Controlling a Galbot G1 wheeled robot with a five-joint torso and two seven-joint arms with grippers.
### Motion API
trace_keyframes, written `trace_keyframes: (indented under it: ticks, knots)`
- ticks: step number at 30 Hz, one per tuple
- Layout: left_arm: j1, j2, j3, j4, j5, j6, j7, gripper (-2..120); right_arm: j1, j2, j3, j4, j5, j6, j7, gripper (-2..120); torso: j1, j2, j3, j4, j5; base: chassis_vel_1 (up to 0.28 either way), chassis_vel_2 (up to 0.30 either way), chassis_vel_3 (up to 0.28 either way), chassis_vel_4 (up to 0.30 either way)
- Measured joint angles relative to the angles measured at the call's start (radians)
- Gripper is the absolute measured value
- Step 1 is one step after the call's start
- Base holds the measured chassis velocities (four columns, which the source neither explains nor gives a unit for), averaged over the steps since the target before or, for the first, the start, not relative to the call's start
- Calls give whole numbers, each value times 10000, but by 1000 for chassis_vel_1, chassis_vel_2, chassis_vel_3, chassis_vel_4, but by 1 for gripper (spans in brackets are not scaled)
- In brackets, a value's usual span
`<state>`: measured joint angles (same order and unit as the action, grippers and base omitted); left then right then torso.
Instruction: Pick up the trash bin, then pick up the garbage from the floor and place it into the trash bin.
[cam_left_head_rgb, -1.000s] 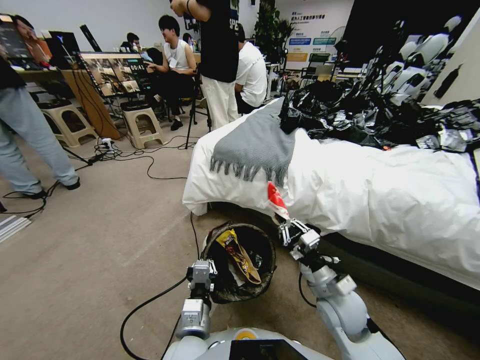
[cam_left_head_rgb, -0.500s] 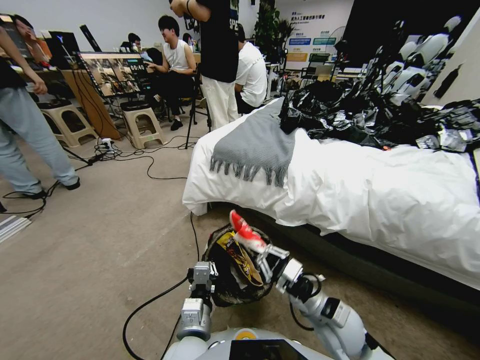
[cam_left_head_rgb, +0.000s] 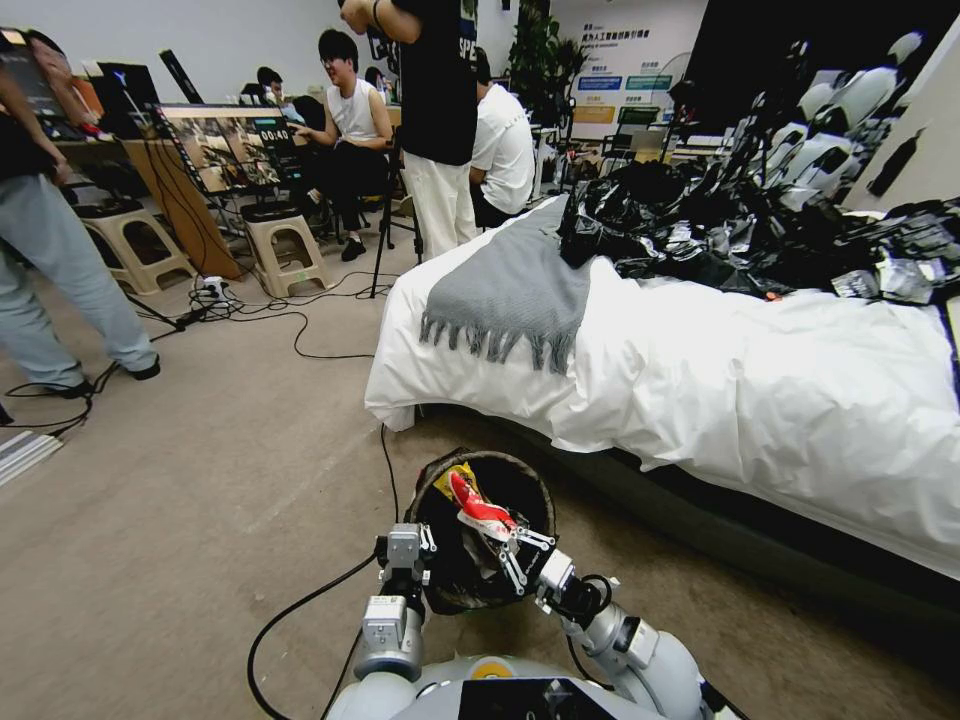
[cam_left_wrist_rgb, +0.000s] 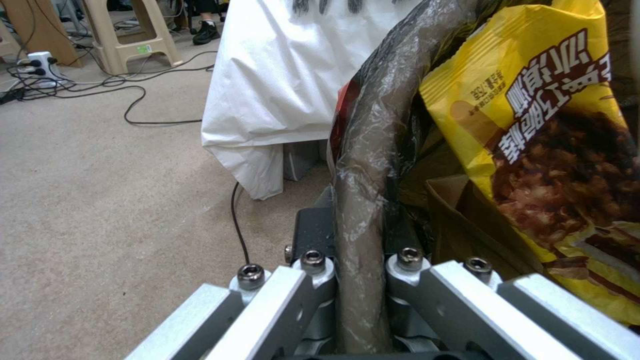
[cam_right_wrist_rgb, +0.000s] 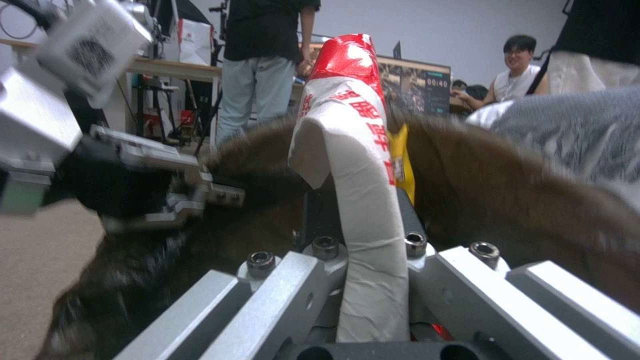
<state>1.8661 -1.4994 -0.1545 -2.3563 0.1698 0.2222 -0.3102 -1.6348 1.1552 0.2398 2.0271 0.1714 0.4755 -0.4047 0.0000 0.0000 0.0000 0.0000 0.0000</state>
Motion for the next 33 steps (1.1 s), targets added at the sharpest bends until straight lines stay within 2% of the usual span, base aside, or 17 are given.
trace_keyframes:
  ticks: [10,12,14,17,18,24,26,28,29,32,33]
  knots:
    - [27,-20,1,-55,17,0,-1,1,425,173,63,-474,-54,-210,288,0,0,0,0,1,0,0,0,0,0]
    - [25,-23,7,-55,20,0,0,1,440,162,68,-475,-57,-306,375,9,0,0,0,1,0,0,0,0,0]
    - [22,-23,8,-55,20,0,0,1,440,149,70,-473,-61,-330,391,13,0,0,0,0,0,0,0,0,0]
    - [19,-32,17,-55,23,0,0,1,448,119,86,-404,-68,-363,413,28,0,0,0,1,0,0,0,0,0]
    - [19,-32,17,-55,23,0,0,1,448,119,86,-404,-68,-363,413,28,0,0,0,1,0,0,0,0,0]
    - [15,-45,37,-51,24,0,2,1,434,115,100,-357,-77,-386,441,51,0,0,0,0,0,0,0,0,0]
    - [14,-46,37,-51,24,0,1,1,434,119,101,-360,-79,-387,444,54,0,0,0,0,0,0,0,0,0]
    - [13,-46,37,-52,25,-1,1,1,447,121,102,-364,-82,-410,465,68,0,0,0,0,0,0,0,0,0]
    - [13,-46,37,-52,25,-1,1,1,447,121,102,-364,-82,-410,465,68,0,0,0,0,0,0,0,0,0]
    - [21,-47,37,-60,-76,71,-36,1,494,107,102,-390,-93,-485,536,82,0,0,0,0,0,0,0,0,0]
    - [21,-47,37,-60,-76,71,-36,1,494,107,102,-390,-93,-485,536,82,0,0,0,0,0,0,0,0,0]
